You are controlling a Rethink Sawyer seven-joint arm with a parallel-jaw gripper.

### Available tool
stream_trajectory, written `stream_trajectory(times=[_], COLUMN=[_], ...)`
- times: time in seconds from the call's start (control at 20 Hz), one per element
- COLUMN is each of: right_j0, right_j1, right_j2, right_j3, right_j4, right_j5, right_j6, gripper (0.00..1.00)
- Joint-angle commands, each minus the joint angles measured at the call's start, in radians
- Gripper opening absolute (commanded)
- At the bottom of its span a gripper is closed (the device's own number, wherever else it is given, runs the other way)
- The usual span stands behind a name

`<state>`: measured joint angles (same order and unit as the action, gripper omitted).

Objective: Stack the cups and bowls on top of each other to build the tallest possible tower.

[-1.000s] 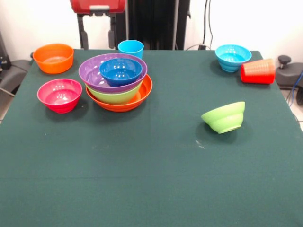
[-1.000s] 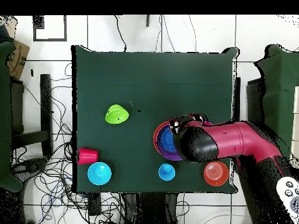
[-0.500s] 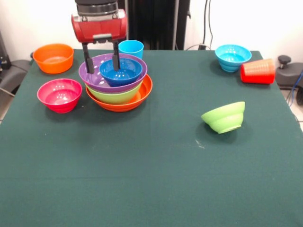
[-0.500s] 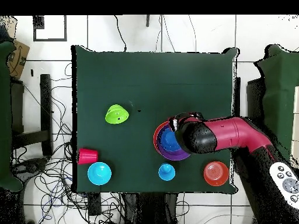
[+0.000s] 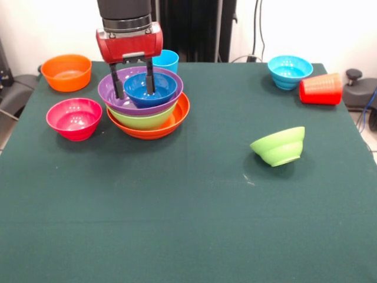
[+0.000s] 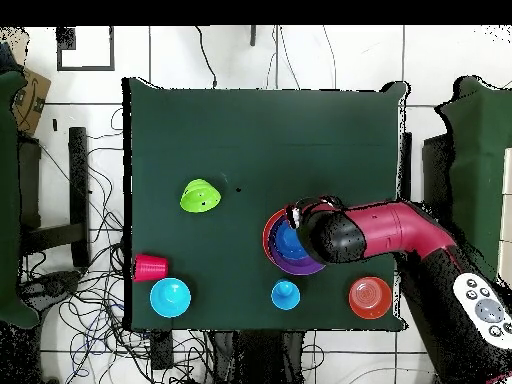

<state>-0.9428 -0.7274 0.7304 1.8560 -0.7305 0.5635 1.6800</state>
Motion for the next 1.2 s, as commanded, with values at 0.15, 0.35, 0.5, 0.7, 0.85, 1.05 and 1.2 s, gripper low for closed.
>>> stream_trajectory(times=[0.15, 0.35, 0.5, 0.7, 0.85, 1.05, 1.2], right_j0=[0.007, -0.011, -0.018, -0.006, -0.012, -0.013, 0.004], right_j1=[-0.009, -0.023, -0.027, -0.018, -0.024, -0.037, -0.036], right_j2=[-0.016, 0.006, 0.015, 0.001, 0.001, -0.010, -0.030], right_j3=[-0.020, -0.011, -0.010, -0.016, -0.004, 0.018, 0.015], right_j4=[-0.059, -0.044, -0.040, -0.057, -0.055, -0.058, -0.058], right_j5=[-0.045, -0.061, -0.080, -0.122, -0.122, -0.123, -0.125], right_j6=[-0.059, -0.058, -0.049, -0.015, -0.026, -0.032, -0.011], gripper=[1.00, 1.00, 1.00, 1.00, 1.00, 1.00, 1.00])
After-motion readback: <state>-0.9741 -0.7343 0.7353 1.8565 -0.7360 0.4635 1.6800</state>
